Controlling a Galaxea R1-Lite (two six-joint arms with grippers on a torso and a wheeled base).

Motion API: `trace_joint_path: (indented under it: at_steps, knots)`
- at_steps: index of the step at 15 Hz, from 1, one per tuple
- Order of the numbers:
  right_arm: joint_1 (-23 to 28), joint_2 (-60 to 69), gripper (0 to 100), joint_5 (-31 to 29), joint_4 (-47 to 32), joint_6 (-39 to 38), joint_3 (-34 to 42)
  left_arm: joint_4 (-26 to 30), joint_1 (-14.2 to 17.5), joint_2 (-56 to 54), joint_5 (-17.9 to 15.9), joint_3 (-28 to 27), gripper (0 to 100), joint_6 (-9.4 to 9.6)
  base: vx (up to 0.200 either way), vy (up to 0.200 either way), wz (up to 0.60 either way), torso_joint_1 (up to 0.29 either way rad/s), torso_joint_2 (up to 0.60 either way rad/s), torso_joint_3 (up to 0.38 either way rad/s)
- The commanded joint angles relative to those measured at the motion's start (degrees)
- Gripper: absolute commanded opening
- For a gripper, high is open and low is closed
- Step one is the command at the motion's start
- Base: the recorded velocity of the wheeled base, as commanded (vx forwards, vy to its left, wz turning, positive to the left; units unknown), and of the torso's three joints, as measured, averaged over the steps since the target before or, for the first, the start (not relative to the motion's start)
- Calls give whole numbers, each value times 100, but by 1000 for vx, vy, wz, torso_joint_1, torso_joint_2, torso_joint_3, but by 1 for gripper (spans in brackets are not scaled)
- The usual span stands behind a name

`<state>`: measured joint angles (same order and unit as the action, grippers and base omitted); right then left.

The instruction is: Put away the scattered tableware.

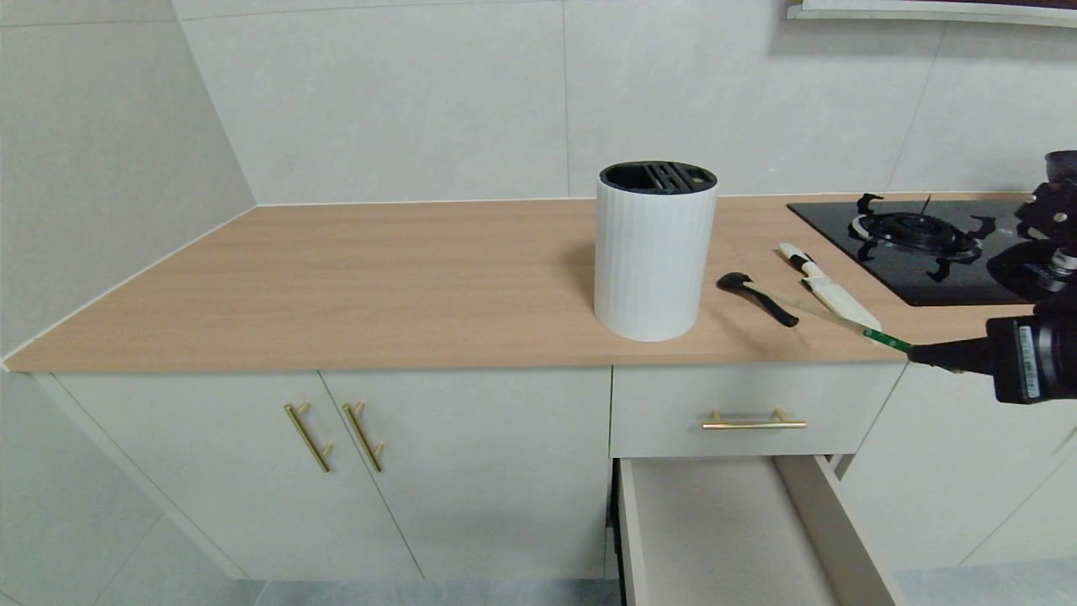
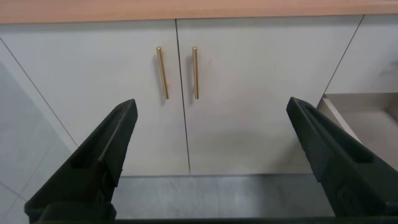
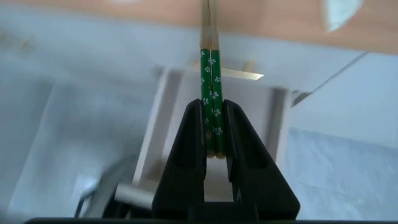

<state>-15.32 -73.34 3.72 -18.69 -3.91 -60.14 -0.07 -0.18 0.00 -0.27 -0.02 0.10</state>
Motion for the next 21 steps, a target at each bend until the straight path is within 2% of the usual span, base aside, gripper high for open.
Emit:
trace_joint_path:
  at_steps: [1, 9, 17, 21]
  knots:
    - [-67, 408, 0, 199, -179, 136, -33, -1, 1, 9, 0, 2, 100, -1, 0, 0, 0, 0, 0, 0]
    - [-814, 355, 0, 323, -557, 365, 178, -1, 1, 9, 0, 2, 100, -1, 0, 0, 0, 0, 0, 0]
    - [-893, 206, 0, 287, -548, 383, 257, -1, 1, 9, 0, 2, 100, -1, 0, 0, 0, -6, 11, 8]
    - [-937, 206, 0, 287, -531, 383, 292, -1, 1, 0, 0, 2, 100, -1, 0, 0, 0, -157, 377, 220]
